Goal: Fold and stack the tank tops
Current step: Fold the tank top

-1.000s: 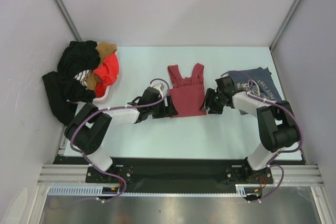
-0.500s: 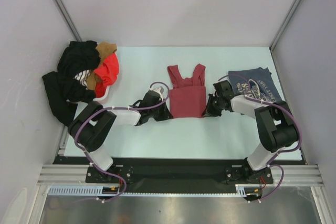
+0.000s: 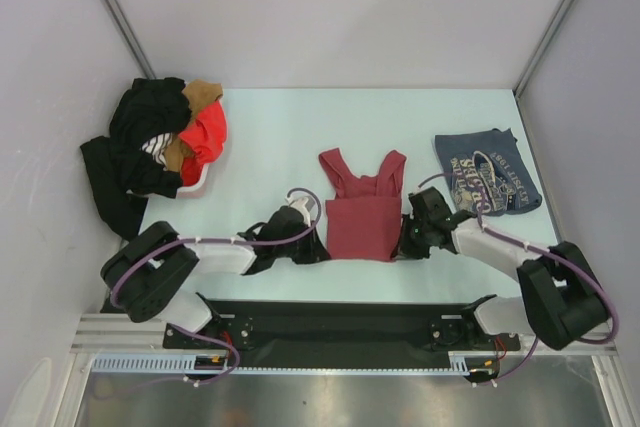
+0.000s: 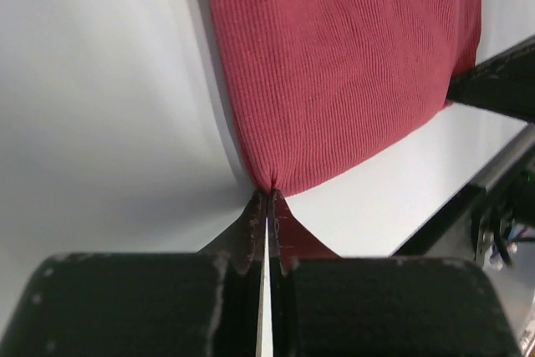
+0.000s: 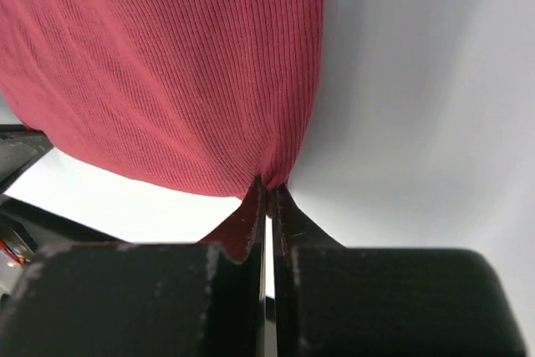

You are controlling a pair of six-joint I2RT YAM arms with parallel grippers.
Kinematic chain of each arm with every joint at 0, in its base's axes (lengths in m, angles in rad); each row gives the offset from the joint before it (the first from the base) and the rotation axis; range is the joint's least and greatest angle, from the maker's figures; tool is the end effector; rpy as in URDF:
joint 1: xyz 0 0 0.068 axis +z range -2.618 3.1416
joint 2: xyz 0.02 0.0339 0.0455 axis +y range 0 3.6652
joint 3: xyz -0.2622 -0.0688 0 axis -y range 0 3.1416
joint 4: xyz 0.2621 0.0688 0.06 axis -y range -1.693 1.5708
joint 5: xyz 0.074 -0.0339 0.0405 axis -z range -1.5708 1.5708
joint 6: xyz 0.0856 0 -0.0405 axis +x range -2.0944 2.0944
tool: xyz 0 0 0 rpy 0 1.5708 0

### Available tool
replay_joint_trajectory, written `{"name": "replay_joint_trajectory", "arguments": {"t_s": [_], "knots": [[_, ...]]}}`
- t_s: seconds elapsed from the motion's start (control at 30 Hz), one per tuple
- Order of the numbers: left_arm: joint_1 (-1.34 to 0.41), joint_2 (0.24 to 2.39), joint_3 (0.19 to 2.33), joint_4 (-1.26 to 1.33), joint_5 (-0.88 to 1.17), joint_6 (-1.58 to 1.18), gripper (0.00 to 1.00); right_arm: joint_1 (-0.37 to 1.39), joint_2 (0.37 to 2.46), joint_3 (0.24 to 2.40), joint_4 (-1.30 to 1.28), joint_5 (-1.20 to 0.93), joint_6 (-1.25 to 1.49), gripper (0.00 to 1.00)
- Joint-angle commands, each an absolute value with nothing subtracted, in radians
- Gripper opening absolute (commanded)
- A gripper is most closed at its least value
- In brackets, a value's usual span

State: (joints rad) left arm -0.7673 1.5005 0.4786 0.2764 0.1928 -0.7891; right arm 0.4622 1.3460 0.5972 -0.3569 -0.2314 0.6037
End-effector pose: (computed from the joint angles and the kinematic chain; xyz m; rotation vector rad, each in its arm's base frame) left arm 0.2086 -0.2240 0.0756 0.0792 2.5196 -0.9475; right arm 0.2284 0.1357 0.0940 0.1207 2.7909 0.6155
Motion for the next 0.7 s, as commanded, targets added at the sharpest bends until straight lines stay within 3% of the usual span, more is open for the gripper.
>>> {"name": "replay_joint_trajectory", "arguments": {"t_s": [0.0,0.1,0.13,0.17,0.2,0.23,0.27,0.33,0.5,0.67], "knots": [[-0.839,1.451,0.416,0.201,0.158,-0.854,0.0,0.509,1.257,0.546,-0.442,-0.19,0.667,0.0],[-0.899,1.384,0.391,0.181,0.126,-0.902,0.0,0.547,1.175,0.528,-0.492,-0.167,0.705,0.02],[-0.928,1.361,0.385,0.158,0.101,-0.913,0.0,0.555,1.157,0.528,-0.521,-0.161,0.709,0.09],[-0.942,1.324,0.379,0.147,0.091,-0.929,0.02,0.561,1.122,0.529,-0.538,-0.14,0.712,0.21],[-0.954,1.307,0.379,0.134,0.078,-0.934,0.11,0.564,1.103,0.532,-0.555,-0.13,0.712,0.46],[-0.963,1.293,0.382,0.088,0.066,-0.937,0.49,0.565,1.086,0.535,-0.577,-0.123,0.709,0.51],[-0.969,1.278,0.39,0.046,0.014,-0.954,0.72,0.565,1.069,0.541,-0.59,-0.095,0.706,0.55],[-0.959,1.211,0.388,-0.045,-0.036,-0.953,1.0,0.552,1.051,0.589,-0.627,-0.063,0.684,0.66],[-0.821,1.088,0.439,-0.109,-0.025,-0.845,1.0,0.491,1.121,0.725,-0.624,-0.041,0.62,0.72],[-0.675,1.162,0.638,-0.141,-0.032,-0.701,0.95,0.381,1.325,0.891,-0.517,-0.014,0.565,0.71]]}}
